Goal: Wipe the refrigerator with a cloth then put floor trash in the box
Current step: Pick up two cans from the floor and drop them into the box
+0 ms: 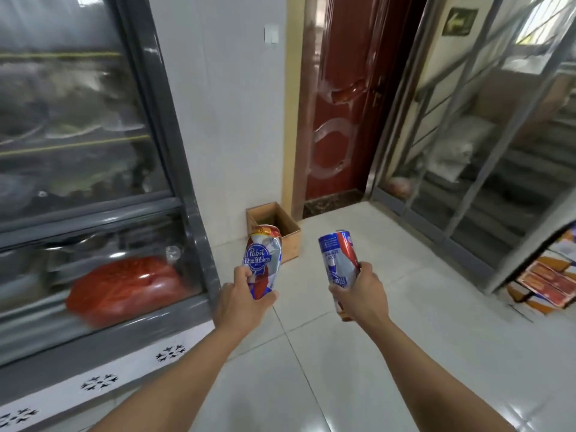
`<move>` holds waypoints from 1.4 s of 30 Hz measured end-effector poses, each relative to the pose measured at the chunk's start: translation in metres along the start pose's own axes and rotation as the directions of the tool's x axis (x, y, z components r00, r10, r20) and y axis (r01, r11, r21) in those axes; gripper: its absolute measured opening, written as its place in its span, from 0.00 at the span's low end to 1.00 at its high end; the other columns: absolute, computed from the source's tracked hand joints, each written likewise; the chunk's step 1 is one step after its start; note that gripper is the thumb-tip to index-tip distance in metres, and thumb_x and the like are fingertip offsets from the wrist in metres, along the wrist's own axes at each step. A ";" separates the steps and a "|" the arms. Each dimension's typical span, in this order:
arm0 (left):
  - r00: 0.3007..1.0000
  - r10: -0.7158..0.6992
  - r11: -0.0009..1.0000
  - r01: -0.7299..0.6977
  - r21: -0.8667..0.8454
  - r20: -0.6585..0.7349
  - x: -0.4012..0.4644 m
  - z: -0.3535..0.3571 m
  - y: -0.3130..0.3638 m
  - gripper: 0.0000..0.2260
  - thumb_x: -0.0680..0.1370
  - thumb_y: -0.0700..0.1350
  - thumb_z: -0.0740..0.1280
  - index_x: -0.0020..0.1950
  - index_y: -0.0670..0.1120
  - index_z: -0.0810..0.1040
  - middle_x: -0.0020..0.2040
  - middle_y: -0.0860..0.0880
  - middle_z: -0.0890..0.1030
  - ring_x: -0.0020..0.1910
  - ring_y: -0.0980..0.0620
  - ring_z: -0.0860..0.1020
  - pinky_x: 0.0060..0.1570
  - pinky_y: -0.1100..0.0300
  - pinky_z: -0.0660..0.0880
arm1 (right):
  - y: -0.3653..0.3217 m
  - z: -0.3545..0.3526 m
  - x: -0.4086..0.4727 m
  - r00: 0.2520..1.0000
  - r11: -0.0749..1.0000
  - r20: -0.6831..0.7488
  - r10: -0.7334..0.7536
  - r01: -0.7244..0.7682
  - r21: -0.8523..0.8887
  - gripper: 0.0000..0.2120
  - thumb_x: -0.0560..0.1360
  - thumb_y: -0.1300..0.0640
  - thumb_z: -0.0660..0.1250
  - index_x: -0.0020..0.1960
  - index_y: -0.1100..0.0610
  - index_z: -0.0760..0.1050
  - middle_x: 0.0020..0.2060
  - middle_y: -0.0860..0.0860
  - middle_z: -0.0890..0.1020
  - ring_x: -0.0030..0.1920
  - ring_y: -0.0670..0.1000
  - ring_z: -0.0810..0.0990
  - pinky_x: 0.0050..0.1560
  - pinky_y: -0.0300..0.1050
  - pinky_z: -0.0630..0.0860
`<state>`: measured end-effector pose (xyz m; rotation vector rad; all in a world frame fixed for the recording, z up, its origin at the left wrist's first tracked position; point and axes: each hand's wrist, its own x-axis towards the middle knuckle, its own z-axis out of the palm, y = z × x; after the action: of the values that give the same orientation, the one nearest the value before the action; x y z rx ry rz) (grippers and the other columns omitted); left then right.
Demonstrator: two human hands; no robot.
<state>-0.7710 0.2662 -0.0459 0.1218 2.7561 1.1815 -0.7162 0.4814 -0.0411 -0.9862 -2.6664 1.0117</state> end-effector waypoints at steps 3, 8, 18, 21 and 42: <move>1.000 -0.027 1.000 0.027 -0.010 -0.011 0.048 0.014 0.026 0.24 0.69 0.59 0.70 0.56 0.56 0.60 0.57 0.49 0.73 0.51 0.48 0.76 0.49 0.49 0.79 | -0.011 -0.003 0.063 0.999 1.000 0.043 -0.023 0.022 0.012 0.35 0.68 0.44 0.74 0.67 0.54 0.61 0.61 0.53 0.74 0.52 0.51 0.77 0.26 0.33 0.69; 0.994 -0.091 0.995 0.093 0.029 -0.055 0.133 0.037 0.056 0.25 0.70 0.60 0.69 0.57 0.55 0.59 0.57 0.48 0.73 0.50 0.48 0.76 0.49 0.51 0.79 | -0.031 0.004 0.171 0.995 0.999 0.092 -0.043 0.043 0.004 0.35 0.68 0.45 0.74 0.68 0.53 0.60 0.61 0.52 0.74 0.55 0.52 0.77 0.30 0.35 0.72; 0.983 -0.178 0.984 0.178 -0.006 -0.054 0.346 0.088 0.078 0.25 0.71 0.57 0.70 0.59 0.54 0.60 0.59 0.48 0.72 0.53 0.49 0.74 0.49 0.51 0.79 | -0.079 0.057 0.386 0.988 0.994 0.133 -0.076 0.085 -0.063 0.35 0.68 0.43 0.73 0.67 0.53 0.60 0.59 0.51 0.75 0.55 0.51 0.77 0.38 0.39 0.76; 0.977 -0.210 0.978 0.210 -0.002 -0.033 0.409 0.098 0.088 0.26 0.70 0.56 0.71 0.60 0.53 0.60 0.61 0.47 0.72 0.54 0.49 0.74 0.51 0.51 0.79 | -0.093 0.072 0.448 0.984 0.995 0.164 -0.070 0.081 -0.058 0.36 0.67 0.43 0.74 0.67 0.52 0.60 0.59 0.51 0.75 0.54 0.51 0.77 0.33 0.35 0.70; 0.787 -0.609 0.792 0.599 -0.116 -0.096 0.739 0.198 0.092 0.27 0.70 0.58 0.70 0.61 0.50 0.62 0.57 0.44 0.76 0.50 0.45 0.78 0.51 0.48 0.79 | -0.188 0.238 0.817 0.812 0.962 0.559 -0.168 0.258 -0.087 0.35 0.70 0.46 0.72 0.69 0.56 0.59 0.60 0.55 0.74 0.59 0.55 0.76 0.57 0.51 0.77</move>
<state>-1.4671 0.5666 -0.1860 -0.8192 2.5131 1.1225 -1.5314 0.7491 -0.1946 -0.4277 -3.2702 1.1880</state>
